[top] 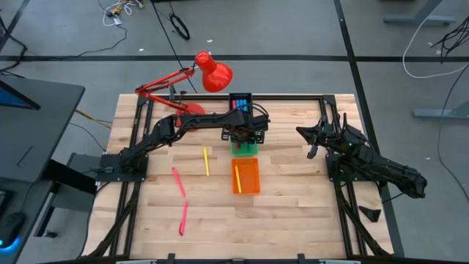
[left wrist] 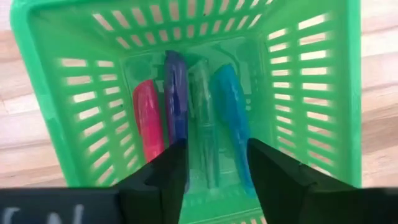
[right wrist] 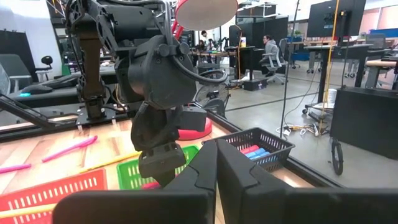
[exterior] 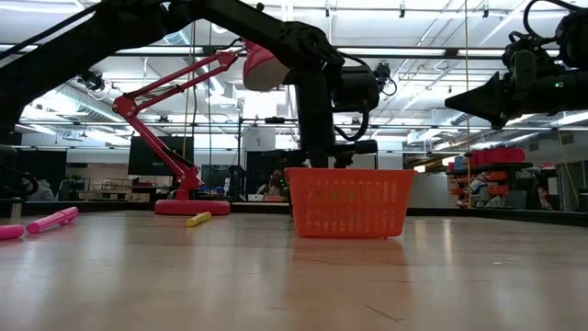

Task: Pick & Place Markers
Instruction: Put the yellow pen into the orange bin

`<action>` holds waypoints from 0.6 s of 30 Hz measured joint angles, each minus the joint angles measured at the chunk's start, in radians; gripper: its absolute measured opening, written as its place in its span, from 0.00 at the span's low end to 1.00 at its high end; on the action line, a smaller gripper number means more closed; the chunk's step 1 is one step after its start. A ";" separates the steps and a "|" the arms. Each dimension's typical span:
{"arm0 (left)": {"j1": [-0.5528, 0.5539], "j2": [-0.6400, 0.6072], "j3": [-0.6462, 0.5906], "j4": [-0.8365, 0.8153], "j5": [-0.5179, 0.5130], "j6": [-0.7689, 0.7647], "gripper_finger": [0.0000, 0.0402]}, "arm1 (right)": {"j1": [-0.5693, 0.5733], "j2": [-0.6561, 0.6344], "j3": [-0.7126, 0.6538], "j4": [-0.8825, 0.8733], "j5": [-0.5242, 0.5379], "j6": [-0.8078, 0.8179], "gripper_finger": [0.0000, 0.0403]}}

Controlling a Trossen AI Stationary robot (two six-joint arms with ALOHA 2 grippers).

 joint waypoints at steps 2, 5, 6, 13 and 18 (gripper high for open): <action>0.000 0.000 0.000 0.000 0.001 0.004 0.47 | 0.000 0.000 0.000 0.000 0.000 0.000 0.03; 0.000 -0.005 0.000 0.000 0.010 0.035 0.51 | 0.000 0.000 0.000 0.000 0.000 0.000 0.03; 0.000 -0.007 0.000 0.000 0.012 0.051 0.52 | 0.000 0.000 0.000 0.000 0.000 0.000 0.03; -0.013 -0.031 0.000 0.034 0.019 0.162 0.53 | 0.000 0.000 0.000 0.000 0.000 0.000 0.03; -0.014 -0.072 -0.047 0.189 0.017 0.231 0.54 | 0.000 0.000 0.000 0.000 0.000 0.000 0.03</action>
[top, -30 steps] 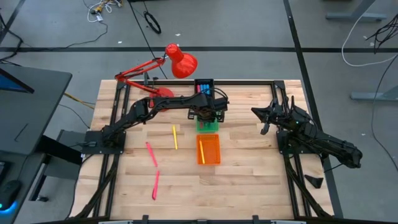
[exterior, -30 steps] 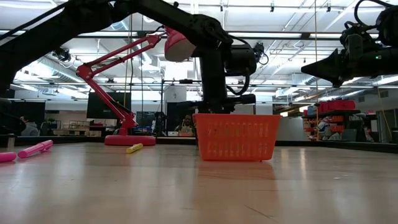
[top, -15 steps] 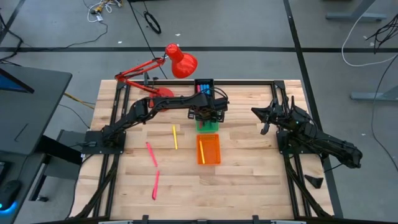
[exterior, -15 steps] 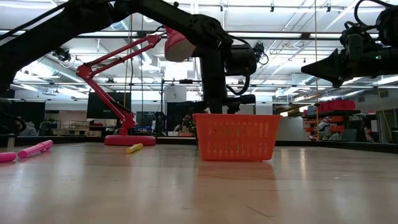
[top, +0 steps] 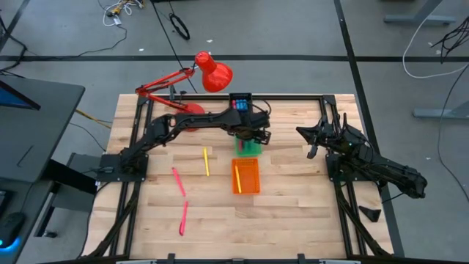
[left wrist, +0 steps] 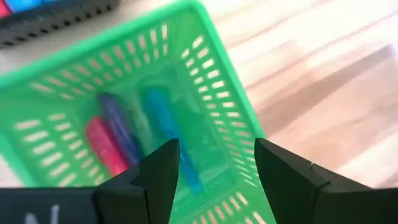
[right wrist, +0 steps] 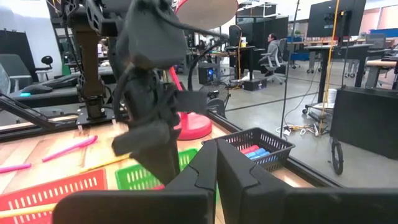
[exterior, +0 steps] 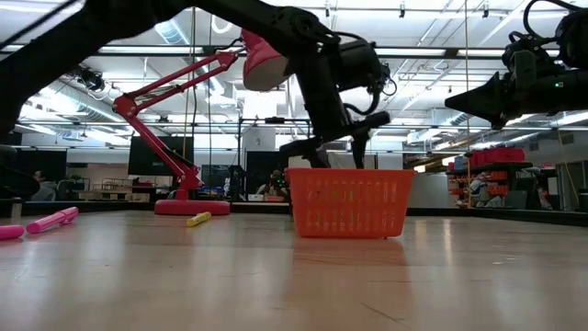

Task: Pick & Place Markers
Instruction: Put the yellow pen into the orange bin

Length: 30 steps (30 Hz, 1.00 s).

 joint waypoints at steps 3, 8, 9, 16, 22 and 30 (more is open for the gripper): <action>-0.005 -0.064 -0.105 0.117 -0.010 -0.048 0.54 | 0.000 0.000 0.000 0.000 0.000 0.000 0.03; -0.010 -0.195 -0.301 0.132 -0.061 -0.055 0.51 | 0.000 0.000 0.000 0.000 0.000 0.000 0.03; -0.010 -0.224 -0.338 0.137 -0.068 -0.056 0.50 | 0.000 0.000 0.000 0.000 0.000 0.000 0.03; -0.021 -0.453 -0.613 0.164 -0.100 -0.056 0.47 | 0.000 0.000 0.000 0.000 0.000 0.000 0.03; -0.043 -0.633 -0.830 0.192 -0.082 -0.082 0.47 | 0.000 0.000 0.000 0.000 0.000 0.000 0.03; -0.074 -0.801 -1.038 0.194 -0.046 -0.181 0.47 | 0.000 0.000 0.000 0.000 0.000 0.000 0.03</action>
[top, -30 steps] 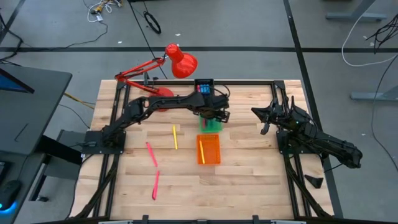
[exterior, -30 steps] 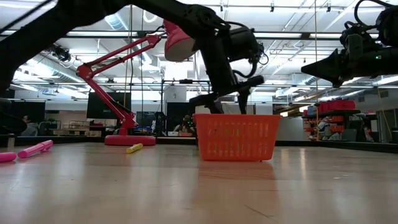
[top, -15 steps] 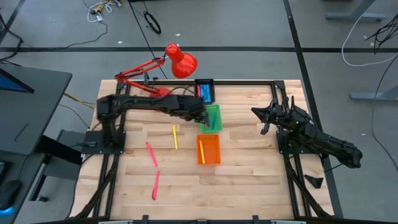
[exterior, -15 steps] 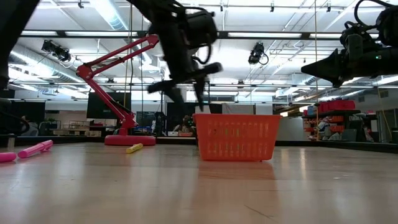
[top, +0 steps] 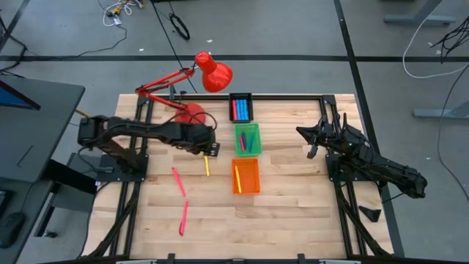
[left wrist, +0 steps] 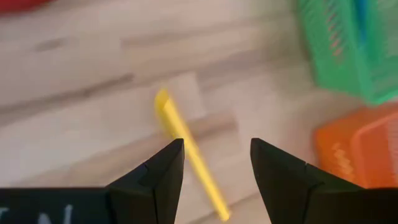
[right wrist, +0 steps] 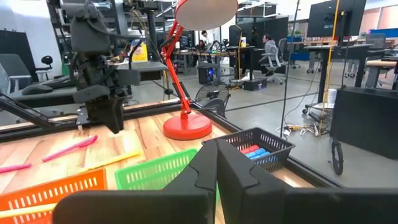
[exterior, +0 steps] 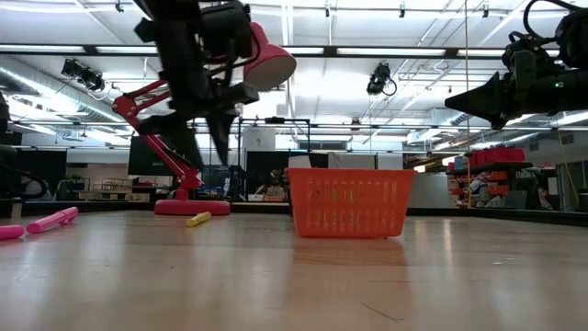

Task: Pick & Place Markers
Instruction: Put the yellow pen into the orange bin

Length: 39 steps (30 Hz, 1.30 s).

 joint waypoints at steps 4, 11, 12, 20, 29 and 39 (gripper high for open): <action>-0.021 -0.031 -0.049 -0.007 0.041 -0.029 0.47 | 0.000 0.000 0.000 0.000 0.000 0.000 0.03; -0.055 -0.029 -0.060 -0.017 0.097 -0.063 0.47 | 0.000 0.000 0.000 0.000 0.000 0.000 0.03; -0.058 -0.026 -0.060 -0.021 0.102 -0.081 0.47 | 0.000 0.000 0.000 0.000 0.000 0.000 0.03; -0.082 0.045 0.022 -0.195 0.079 -0.191 0.47 | 0.000 0.000 0.000 0.000 0.000 0.000 0.03; -0.072 0.207 0.179 -0.250 0.071 -0.236 0.47 | 0.000 0.000 0.000 0.000 0.000 0.000 0.03; -0.069 0.274 0.240 -0.317 0.059 -0.337 0.43 | 0.000 0.000 0.000 0.000 0.000 0.000 0.03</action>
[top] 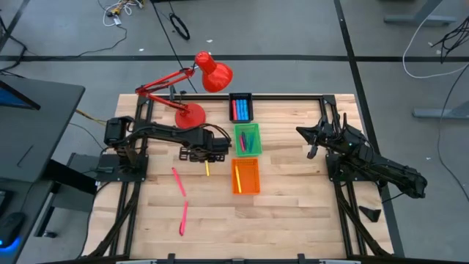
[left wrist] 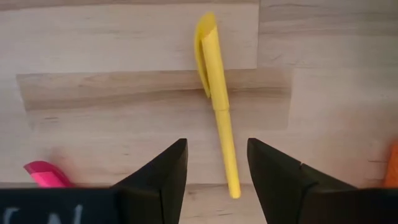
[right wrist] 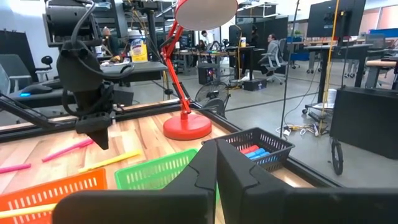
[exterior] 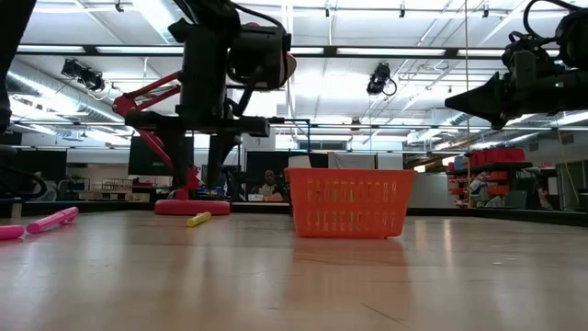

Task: Pick & Place Markers
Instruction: Put the yellow pen into the orange bin

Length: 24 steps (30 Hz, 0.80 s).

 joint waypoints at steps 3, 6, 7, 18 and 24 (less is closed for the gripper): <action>0.000 0.009 -0.004 0.011 0.001 -0.003 0.41 | 0.000 0.000 0.000 0.000 0.000 0.000 0.03; 0.000 0.032 -0.004 0.013 0.005 -0.003 0.39 | 0.000 0.000 0.000 0.000 0.000 0.000 0.03; 0.000 0.038 -0.004 0.021 0.007 -0.004 0.39 | 0.000 0.000 0.000 0.000 0.000 0.000 0.03; -0.012 0.123 -0.005 0.085 0.020 -0.007 0.34 | 0.000 0.000 0.000 0.000 0.000 0.000 0.03; -0.013 0.147 -0.003 0.106 0.019 -0.008 0.34 | 0.000 0.000 0.000 0.000 0.000 0.000 0.03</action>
